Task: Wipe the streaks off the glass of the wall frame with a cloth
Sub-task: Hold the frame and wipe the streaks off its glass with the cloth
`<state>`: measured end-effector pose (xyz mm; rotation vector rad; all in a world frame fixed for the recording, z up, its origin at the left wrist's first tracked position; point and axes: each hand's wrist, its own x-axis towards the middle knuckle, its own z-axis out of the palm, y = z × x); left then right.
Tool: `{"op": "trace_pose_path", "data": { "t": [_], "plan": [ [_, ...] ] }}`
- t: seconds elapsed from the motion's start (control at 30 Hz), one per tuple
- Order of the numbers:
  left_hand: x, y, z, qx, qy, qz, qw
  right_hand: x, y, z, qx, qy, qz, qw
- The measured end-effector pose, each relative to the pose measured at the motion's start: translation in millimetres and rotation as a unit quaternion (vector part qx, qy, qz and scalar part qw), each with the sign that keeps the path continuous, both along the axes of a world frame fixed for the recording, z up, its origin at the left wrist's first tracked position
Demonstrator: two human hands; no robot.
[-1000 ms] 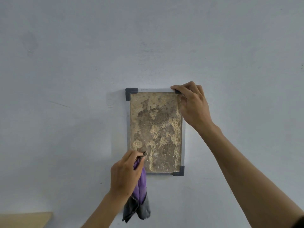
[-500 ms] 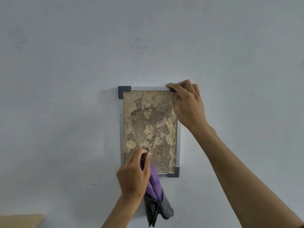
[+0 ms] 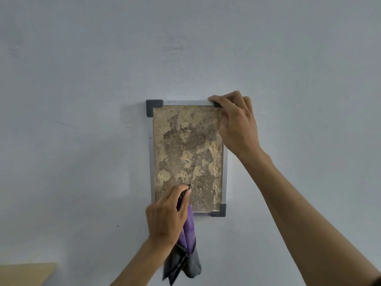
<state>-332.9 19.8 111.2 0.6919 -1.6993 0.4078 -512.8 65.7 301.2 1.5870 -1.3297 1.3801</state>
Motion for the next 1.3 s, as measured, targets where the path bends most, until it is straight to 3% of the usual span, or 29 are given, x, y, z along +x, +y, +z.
{"op": "trace_pose_path", "data": {
  "t": [0.13, 0.23, 0.43, 0.6, 0.73, 0.93, 1.13, 1.3],
  "plan": [
    [19.3, -8.5, 25.3, -0.043, -0.06, 0.024, 0.997, 0.1, 2.3, 0.1, -0.001, 0.004, 0.001, 1.0],
    [20.8, -16.0, 31.0, -0.049, -0.07, -0.011, 0.996, 0.7, 1.9, 0.4, 0.002, 0.003, -0.002, 1.0],
    [34.2, -25.9, 25.9, -0.081, -0.19, -0.055, 0.977, 0.2, 3.4, 0.9, 0.008, 0.006, -0.008, 1.0],
    [34.5, -26.1, 39.4, -0.075, -0.162, -0.046, 0.983, 1.1, 2.8, 0.9, 0.007, 0.004, -0.009, 1.0],
    [33.7, -24.7, 20.8, -0.084, -0.224, -0.062, 0.969, 2.0, 3.5, 1.3, 0.009, 0.001, -0.006, 1.0],
    [28.4, -21.5, 29.6, -0.047, -0.133, -0.056, 0.988, 0.7, 2.6, 1.0, 0.008, 0.003, -0.009, 1.0],
    [32.0, -22.2, 14.5, -0.057, -0.215, -0.047, 0.974, 1.1, 2.2, 0.7, 0.005, 0.004, -0.008, 1.0],
    [27.7, -22.4, 24.0, -0.034, -0.12, -0.055, 0.991, 1.6, 1.8, -0.1, 0.006, 0.003, -0.009, 1.0]
  ]
}}
